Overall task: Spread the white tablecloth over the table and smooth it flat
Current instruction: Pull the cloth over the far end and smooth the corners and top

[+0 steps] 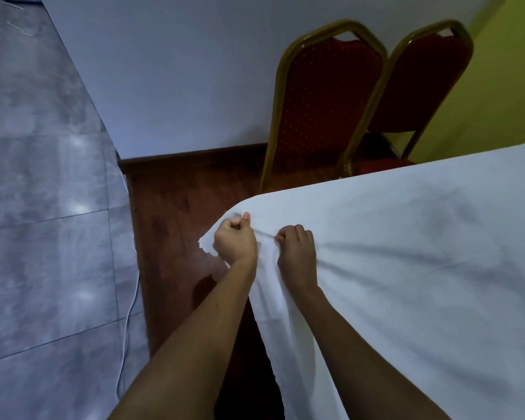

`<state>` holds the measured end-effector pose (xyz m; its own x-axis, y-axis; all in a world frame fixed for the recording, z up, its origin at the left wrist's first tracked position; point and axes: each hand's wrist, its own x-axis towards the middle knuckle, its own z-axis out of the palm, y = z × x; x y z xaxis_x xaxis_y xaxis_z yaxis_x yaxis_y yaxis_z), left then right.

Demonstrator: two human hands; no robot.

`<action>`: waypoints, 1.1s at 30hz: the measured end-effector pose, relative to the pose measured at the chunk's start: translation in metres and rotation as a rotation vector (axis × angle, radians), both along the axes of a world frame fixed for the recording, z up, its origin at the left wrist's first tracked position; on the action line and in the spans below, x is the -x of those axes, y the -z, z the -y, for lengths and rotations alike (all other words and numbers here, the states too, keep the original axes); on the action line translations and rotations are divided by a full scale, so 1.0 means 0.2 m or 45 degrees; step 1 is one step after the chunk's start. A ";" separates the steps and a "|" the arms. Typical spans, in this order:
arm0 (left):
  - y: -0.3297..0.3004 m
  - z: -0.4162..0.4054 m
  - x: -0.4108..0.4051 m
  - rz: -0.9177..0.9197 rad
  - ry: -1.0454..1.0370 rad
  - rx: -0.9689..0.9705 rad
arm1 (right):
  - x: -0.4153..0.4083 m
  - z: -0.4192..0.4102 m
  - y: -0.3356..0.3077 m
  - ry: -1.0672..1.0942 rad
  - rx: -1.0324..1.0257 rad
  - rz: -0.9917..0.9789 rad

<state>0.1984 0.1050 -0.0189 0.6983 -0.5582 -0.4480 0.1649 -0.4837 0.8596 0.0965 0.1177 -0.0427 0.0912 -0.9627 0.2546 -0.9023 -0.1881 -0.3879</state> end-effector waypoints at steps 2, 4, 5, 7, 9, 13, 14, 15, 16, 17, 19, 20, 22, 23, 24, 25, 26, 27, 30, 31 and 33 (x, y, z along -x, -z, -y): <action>0.00 -0.02 -0.05 0.067 -0.005 0.023 | -0.06 -0.02 -0.02 -0.026 -0.013 0.040; 0.02 -0.02 -0.12 0.115 -0.042 0.036 | -0.12 -0.03 -0.05 -0.068 -0.053 0.032; 0.03 -0.03 -0.15 0.124 -0.060 0.040 | -0.15 -0.04 -0.06 -0.092 -0.077 0.031; 0.07 -0.03 -0.19 0.165 -0.046 0.001 | -0.20 -0.05 -0.07 -0.114 -0.171 0.005; 0.13 -0.02 -0.27 0.202 -0.038 -0.054 | -0.26 -0.03 -0.08 -0.185 -0.282 -0.037; 0.16 -0.01 -0.29 0.268 0.224 -0.172 | -0.16 -0.03 -0.12 -0.205 -0.318 -0.057; 0.15 0.00 -0.25 0.344 0.342 -0.180 | -0.09 -0.05 -0.11 -0.128 -0.303 -0.091; 0.13 0.00 -0.19 0.473 0.504 -0.166 | 0.01 -0.10 -0.09 -0.007 -0.329 -0.137; 0.11 0.00 -0.13 0.646 0.681 -0.141 | 0.10 -0.14 -0.06 0.092 -0.377 -0.184; 0.09 -0.01 -0.04 0.834 0.884 -0.102 | 0.20 -0.20 -0.03 0.178 -0.434 -0.214; 0.09 -0.05 0.14 1.122 1.275 -0.015 | 0.35 -0.30 0.00 0.257 -0.499 -0.227; 0.09 -0.10 0.24 1.211 1.470 0.014 | 0.41 -0.35 -0.01 0.285 -0.509 -0.232; 0.12 -0.20 0.40 1.315 1.798 0.069 | 0.53 -0.47 -0.01 0.368 -0.515 -0.236; 0.12 -0.25 0.49 1.359 1.895 0.115 | 0.61 -0.54 -0.02 0.433 -0.521 -0.229; 0.14 -0.29 0.52 1.390 1.928 0.145 | 0.65 -0.59 -0.02 0.484 -0.533 -0.224; 0.14 -0.34 0.58 1.415 1.951 0.169 | 0.72 -0.66 -0.02 0.556 -0.540 -0.215; 0.15 -0.38 0.62 1.424 1.972 0.170 | 0.79 -0.73 -0.02 0.623 -0.546 -0.208; 0.15 -0.43 0.66 1.429 2.004 0.178 | 0.86 -0.82 -0.03 0.698 -0.552 -0.191; 0.14 -0.52 0.72 1.446 2.047 0.184 | 1.01 -1.03 -0.02 0.852 -0.545 -0.155; 0.14 -0.54 0.73 1.449 2.063 0.183 | 1.06 -1.09 -0.03 0.894 -0.551 -0.139; 0.11 -0.59 0.74 1.460 2.100 0.186 | 1.13 -1.19 -0.04 0.990 -0.564 -0.106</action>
<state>0.0506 0.2236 -0.0416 -0.5476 -0.8224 -0.1541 -0.8250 0.5000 0.2632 -0.1286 0.3550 -0.0342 -0.6256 -0.7687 -0.1331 -0.7408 0.6389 -0.2075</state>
